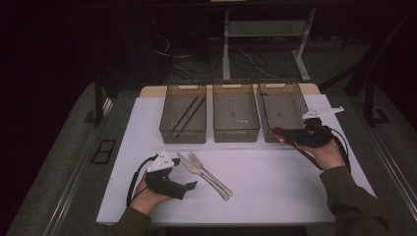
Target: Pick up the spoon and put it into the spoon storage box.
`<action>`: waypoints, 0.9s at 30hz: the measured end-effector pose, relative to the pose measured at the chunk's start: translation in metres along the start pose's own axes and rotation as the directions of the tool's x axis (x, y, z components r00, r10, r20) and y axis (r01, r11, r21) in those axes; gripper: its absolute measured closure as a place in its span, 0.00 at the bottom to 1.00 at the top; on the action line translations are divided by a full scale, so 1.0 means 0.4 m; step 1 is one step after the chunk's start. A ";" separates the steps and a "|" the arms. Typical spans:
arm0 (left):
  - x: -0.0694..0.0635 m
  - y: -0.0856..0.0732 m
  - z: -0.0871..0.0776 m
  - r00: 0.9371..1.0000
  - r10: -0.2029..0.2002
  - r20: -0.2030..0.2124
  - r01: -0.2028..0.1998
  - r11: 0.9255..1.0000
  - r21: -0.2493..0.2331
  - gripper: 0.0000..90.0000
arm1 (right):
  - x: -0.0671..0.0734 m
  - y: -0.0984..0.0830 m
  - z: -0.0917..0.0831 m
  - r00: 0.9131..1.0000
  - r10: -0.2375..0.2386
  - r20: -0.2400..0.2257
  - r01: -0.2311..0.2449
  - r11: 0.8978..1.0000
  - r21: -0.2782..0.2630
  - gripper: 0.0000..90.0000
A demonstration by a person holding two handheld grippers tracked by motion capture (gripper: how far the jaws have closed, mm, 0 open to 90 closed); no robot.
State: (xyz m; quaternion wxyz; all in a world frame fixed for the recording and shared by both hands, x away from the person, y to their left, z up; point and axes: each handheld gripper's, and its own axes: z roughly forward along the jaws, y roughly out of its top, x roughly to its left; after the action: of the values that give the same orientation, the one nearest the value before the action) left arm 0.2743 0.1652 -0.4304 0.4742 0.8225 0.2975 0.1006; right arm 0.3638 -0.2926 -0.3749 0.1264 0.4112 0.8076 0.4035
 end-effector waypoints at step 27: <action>-0.006 0.012 0.015 0.999 0.019 0.031 -0.019 1.000 -0.004 0.00 | 0.051 0.272 0.126 1.000 -0.014 0.026 0.013 0.999 0.042 0.94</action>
State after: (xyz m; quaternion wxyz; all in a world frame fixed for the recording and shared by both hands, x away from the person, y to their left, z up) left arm 0.2769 0.1576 -0.4293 0.4791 0.8259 0.2822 0.0929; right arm 0.4391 -0.2127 -0.3226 0.1310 0.4137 0.8169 0.3800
